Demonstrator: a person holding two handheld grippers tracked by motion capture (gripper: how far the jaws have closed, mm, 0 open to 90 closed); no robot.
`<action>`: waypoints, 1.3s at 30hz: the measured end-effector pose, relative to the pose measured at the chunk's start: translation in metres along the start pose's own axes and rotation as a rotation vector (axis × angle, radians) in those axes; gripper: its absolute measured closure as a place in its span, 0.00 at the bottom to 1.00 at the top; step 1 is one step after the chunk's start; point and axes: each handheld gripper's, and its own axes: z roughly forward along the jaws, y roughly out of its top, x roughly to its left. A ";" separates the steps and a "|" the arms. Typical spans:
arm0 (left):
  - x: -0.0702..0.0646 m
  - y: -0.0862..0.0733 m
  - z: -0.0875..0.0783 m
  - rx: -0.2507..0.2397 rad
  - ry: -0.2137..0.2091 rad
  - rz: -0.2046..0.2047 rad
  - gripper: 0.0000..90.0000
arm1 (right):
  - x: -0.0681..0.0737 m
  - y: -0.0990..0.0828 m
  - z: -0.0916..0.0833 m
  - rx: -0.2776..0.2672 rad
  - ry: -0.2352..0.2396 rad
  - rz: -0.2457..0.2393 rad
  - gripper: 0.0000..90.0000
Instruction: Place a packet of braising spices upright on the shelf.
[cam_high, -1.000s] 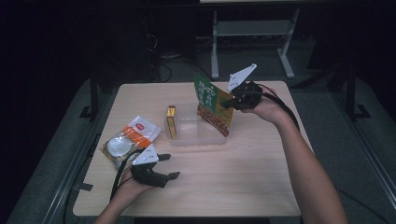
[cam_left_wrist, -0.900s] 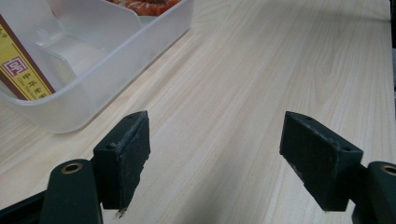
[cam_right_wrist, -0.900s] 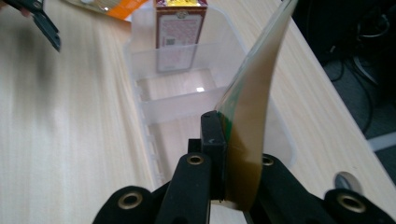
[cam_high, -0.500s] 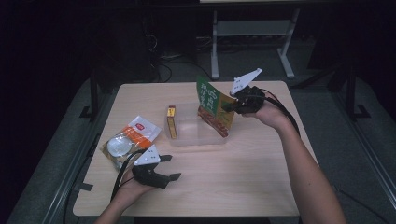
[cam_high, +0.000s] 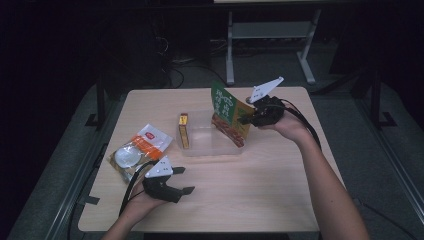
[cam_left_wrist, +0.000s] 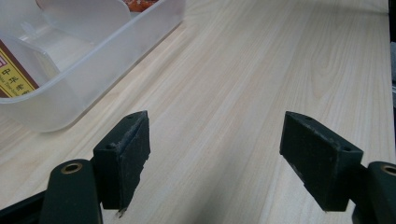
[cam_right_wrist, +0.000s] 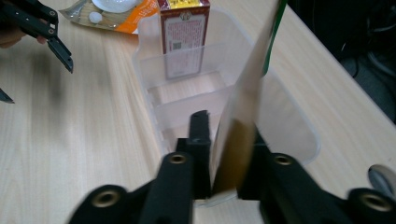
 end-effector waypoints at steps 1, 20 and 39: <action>0.000 0.000 0.000 0.006 0.000 0.004 0.26 | 0.000 -0.001 0.001 0.006 -0.001 0.005 0.81; 0.000 -0.002 0.004 0.037 -0.008 0.029 0.22 | 0.014 -0.033 -0.004 -0.094 -0.027 0.131 0.41; 0.001 -0.003 0.002 0.026 0.000 0.022 0.22 | 0.041 -0.042 0.013 -0.123 -0.001 0.101 0.40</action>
